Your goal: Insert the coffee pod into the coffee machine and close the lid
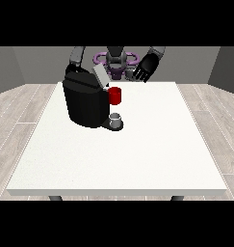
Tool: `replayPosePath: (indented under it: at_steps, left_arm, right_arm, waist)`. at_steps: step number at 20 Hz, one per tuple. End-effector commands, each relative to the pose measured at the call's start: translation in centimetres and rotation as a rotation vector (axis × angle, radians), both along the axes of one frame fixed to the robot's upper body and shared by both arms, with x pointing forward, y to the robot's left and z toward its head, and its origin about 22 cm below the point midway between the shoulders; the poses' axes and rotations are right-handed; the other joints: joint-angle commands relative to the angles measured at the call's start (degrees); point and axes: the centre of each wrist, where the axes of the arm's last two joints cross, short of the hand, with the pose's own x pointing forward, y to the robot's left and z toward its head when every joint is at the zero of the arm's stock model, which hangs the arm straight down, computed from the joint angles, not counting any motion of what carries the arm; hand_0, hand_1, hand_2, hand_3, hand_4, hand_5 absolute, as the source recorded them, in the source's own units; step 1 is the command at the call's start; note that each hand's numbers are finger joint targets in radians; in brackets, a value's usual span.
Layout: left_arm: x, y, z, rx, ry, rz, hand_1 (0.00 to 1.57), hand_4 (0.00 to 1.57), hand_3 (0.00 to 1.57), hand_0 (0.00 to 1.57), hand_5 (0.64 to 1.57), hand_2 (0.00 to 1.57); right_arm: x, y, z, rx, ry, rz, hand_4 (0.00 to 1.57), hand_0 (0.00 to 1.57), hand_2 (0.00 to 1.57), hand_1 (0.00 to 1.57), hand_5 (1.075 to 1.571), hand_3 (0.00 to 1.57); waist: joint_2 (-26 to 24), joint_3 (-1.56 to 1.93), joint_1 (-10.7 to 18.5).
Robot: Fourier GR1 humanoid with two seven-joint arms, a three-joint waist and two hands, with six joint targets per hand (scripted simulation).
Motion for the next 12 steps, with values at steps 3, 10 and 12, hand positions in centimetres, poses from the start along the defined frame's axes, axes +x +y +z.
replayPosePath:
  at_steps: [3,10,12]
  left_arm:
    - [1.4,3.0,5.2,-0.095,-0.067,0.046,0.98,0.51,1.37,0.98,1.571,1.2]
    - [2.7,-0.3,13.1,-0.113,-0.135,0.06,1.26,0.49,1.27,1.26,1.571,1.29]
    - [2.5,1.3,13.9,-0.1,-0.189,0.06,1.17,0.48,1.27,1.17,1.571,1.25]
  right_arm:
    - [1.1,1.3,3.0,0.005,-0.073,0.025,0.0,0.0,0.0,0.0,1.571,0.0]
    - [2.9,0.0,4.3,-0.004,-0.139,-0.016,0.0,0.0,0.0,0.0,1.571,0.0]
    - [4.0,-1.1,6.8,0.014,-0.182,0.001,0.26,0.0,0.0,0.0,1.571,0.0]
  waist:
    - [3.3,-0.01,-3.8]
    - [6.7,0.02,-5.3]
    - [9.5,0.01,-5.9]
